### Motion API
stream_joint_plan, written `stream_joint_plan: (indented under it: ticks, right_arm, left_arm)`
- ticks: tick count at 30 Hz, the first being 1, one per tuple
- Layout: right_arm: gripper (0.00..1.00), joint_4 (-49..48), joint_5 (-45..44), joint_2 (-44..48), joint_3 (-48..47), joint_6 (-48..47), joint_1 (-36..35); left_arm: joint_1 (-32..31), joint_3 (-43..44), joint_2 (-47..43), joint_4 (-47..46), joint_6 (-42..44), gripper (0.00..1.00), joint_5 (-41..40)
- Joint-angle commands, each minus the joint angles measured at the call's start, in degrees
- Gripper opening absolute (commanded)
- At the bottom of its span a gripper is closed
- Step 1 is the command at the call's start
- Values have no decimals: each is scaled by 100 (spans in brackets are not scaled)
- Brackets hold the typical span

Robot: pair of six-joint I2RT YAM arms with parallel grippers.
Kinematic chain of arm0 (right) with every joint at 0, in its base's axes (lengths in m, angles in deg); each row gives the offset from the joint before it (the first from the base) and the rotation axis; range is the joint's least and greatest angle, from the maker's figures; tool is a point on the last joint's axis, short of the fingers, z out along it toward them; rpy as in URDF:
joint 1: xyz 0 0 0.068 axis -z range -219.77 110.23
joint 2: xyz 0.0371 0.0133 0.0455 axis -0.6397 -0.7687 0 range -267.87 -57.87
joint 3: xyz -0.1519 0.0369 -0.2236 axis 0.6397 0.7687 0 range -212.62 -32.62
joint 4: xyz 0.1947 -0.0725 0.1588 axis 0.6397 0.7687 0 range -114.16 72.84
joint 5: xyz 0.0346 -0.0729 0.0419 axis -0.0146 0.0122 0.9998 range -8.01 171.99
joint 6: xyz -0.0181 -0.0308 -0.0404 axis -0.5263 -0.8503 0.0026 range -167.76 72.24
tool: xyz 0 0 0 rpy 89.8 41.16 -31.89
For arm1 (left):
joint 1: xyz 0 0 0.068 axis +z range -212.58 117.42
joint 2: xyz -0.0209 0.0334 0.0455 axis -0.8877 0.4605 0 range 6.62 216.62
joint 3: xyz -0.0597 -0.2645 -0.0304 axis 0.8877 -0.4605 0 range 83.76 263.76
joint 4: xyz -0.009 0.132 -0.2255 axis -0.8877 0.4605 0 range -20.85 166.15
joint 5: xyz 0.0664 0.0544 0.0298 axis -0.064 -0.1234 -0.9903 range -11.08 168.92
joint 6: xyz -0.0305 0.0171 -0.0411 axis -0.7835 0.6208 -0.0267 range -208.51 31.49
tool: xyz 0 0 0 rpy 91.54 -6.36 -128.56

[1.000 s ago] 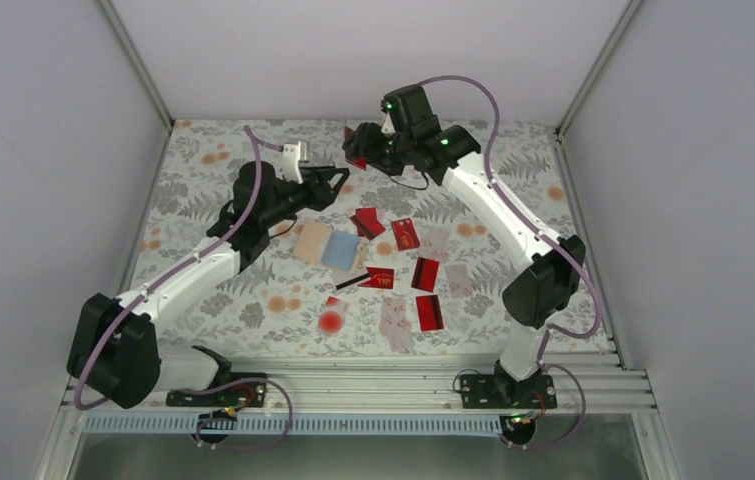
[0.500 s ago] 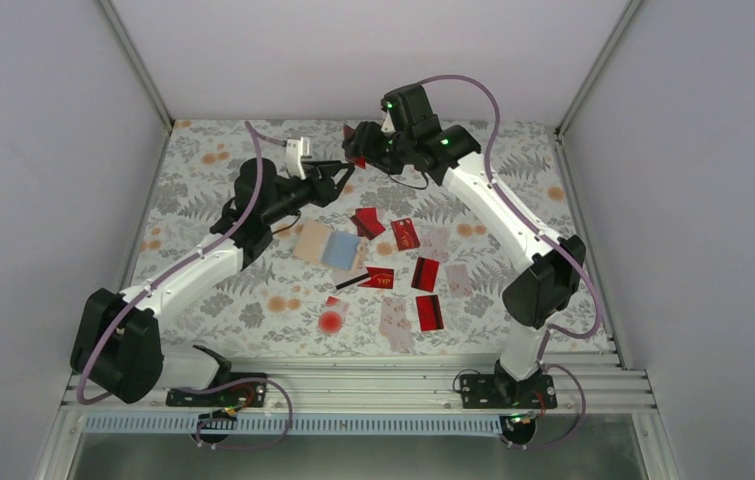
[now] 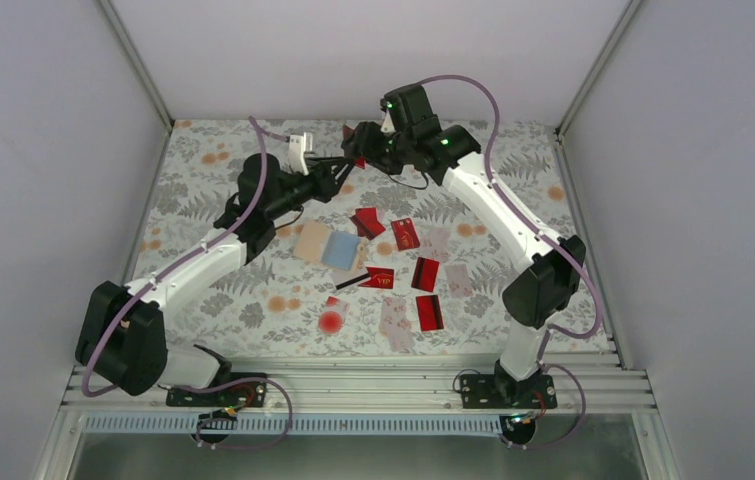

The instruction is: Put the credit cards into the card holder

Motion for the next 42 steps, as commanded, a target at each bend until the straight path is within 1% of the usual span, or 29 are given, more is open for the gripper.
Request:
stream_joint_plan:
  ticks: [1, 7, 13, 21, 23, 25, 42]
  right_arm:
    - [38, -98, 58, 206, 15, 20, -54]
    - [38, -99, 79, 207, -20, 44, -55]
    - [38, -89, 133, 198, -22, 38, -57]
    - [38, -90, 198, 196, -5, 29, -55]
    - [38, -90, 220, 206, -2, 35, -55]
    - [38, -86, 227, 213, 6, 36, -55]
    - [37, -181, 325, 305, 173, 68, -55]
  left_arm:
    - [-23, 176, 8, -2, 176, 27, -25]
    - [-23, 153, -68, 130, 265, 23, -34]
    - [-23, 93, -153, 279, 388, 15, -43]
    - [-22, 110, -181, 397, 453, 9, -151]
    - [-26, 120, -179, 420, 480, 5, -179]
    - [-22, 155, -178, 521, 498, 3, -243]
    - [-4, 309, -203, 1058, 536, 2, -718]
